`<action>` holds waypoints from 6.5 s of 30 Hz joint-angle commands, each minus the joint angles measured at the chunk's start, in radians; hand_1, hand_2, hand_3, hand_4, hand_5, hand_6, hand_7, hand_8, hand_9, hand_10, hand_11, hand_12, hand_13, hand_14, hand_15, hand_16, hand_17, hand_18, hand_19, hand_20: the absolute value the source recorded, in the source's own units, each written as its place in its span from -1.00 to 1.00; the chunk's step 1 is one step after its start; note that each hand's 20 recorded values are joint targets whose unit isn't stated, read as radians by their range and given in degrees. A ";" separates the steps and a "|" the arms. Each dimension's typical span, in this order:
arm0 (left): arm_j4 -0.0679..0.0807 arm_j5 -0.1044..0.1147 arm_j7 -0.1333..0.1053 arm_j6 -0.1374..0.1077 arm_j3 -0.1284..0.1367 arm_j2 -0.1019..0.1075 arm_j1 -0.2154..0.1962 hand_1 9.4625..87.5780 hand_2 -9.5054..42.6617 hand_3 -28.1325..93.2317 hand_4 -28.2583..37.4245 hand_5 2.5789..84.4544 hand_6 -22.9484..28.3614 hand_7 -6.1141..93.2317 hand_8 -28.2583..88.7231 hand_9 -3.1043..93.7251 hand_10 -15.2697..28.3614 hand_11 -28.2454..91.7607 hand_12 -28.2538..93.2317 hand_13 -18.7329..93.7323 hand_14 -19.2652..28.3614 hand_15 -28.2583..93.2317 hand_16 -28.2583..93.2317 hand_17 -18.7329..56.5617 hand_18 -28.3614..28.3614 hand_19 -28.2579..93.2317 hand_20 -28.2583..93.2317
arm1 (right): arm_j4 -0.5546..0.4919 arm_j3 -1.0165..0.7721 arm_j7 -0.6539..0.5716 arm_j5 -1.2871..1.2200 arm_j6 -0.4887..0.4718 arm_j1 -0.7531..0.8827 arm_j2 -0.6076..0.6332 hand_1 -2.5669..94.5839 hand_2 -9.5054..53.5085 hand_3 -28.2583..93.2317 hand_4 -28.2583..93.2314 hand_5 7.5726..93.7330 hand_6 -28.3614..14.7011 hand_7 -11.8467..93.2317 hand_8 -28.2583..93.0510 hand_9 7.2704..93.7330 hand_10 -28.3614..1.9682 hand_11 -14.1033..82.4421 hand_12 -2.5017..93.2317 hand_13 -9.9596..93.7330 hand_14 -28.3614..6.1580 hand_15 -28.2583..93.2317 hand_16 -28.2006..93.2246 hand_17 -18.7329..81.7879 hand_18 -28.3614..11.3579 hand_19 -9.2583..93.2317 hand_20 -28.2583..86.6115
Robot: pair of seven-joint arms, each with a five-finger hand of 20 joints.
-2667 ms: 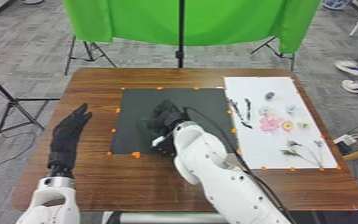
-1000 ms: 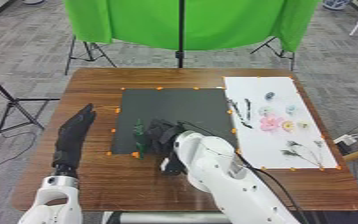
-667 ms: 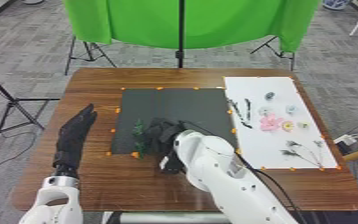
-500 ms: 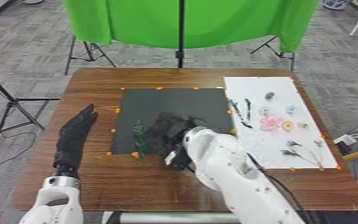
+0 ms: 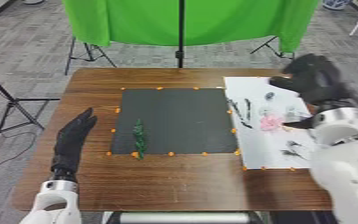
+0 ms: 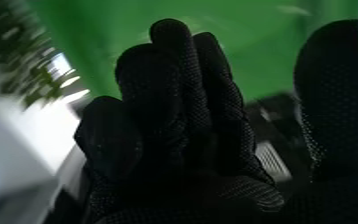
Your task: Arrange flowers
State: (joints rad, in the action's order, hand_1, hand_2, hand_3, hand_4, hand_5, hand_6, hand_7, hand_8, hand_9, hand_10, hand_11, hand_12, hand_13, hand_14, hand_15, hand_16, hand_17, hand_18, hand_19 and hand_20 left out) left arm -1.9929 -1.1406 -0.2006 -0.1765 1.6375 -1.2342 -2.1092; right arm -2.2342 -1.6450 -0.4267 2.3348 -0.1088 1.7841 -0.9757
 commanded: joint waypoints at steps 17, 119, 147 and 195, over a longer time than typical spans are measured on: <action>0.003 -0.008 0.025 0.014 -0.010 -0.012 0.000 -0.70 -0.64 0.58 -1.00 -0.07 0.02 -0.77 -0.62 -0.10 0.24 -0.34 -0.35 -0.15 0.30 -0.41 -0.54 -0.36 0.32 -0.51 -0.27 | 0.191 -0.184 -0.031 -0.051 -0.325 0.269 0.007 -0.14 -1.00 0.47 -1.00 0.32 0.13 -0.49 -0.63 0.47 -0.16 -0.35 -0.47 0.67 0.21 0.45 -0.01 0.46 -0.28 1.00 0.40; 0.009 -0.014 0.078 0.084 -0.024 -0.006 0.018 -0.72 -0.68 0.57 -0.98 -0.08 0.02 -0.77 -0.63 -0.06 0.28 -0.29 -0.37 -0.12 0.32 -0.40 -0.54 -0.36 0.33 -0.51 -0.27 | 0.439 0.617 -0.413 -0.948 0.144 -0.396 -0.355 0.48 -1.00 0.10 -0.57 0.58 0.11 -0.22 -0.22 0.88 0.11 -0.10 -0.31 1.00 0.61 0.25 -0.04 0.84 0.33 0.90 0.09; 0.009 -0.021 0.102 0.110 -0.016 -0.006 0.023 -0.70 -0.67 0.56 -0.94 -0.11 0.04 -0.83 -0.61 -0.09 0.27 -0.38 -0.34 -0.18 0.32 -0.42 -0.53 -0.39 0.34 -0.52 -0.27 | 0.455 0.670 -0.267 -0.659 0.031 -0.370 -0.337 -0.02 -1.00 0.62 -0.94 0.58 0.17 -0.41 -0.29 0.98 0.14 -0.05 -0.40 1.00 0.56 0.38 -0.15 0.85 0.24 0.92 0.09; 0.000 -0.030 0.113 0.121 -0.010 -0.018 0.013 -0.70 -0.66 0.55 -0.94 -0.09 0.04 -0.81 -0.61 -0.07 0.27 -0.35 -0.34 -0.15 0.32 -0.41 -0.53 -0.38 0.34 -0.51 -0.27 | 0.384 0.310 -0.139 0.052 -0.155 -0.290 -0.128 -0.27 -1.00 0.39 -0.82 0.40 0.05 -0.53 -0.64 0.69 -0.22 -0.12 -0.38 0.86 0.32 0.41 -0.01 0.63 -0.08 1.00 0.32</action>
State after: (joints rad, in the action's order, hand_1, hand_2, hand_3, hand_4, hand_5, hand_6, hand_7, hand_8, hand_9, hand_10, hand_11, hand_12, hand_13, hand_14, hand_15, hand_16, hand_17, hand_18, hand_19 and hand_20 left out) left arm -1.9946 -1.1603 -0.1004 -0.0666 1.6349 -1.2460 -2.0930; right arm -1.9600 -1.3686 -0.5523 2.3801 -0.1961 1.5222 -1.1066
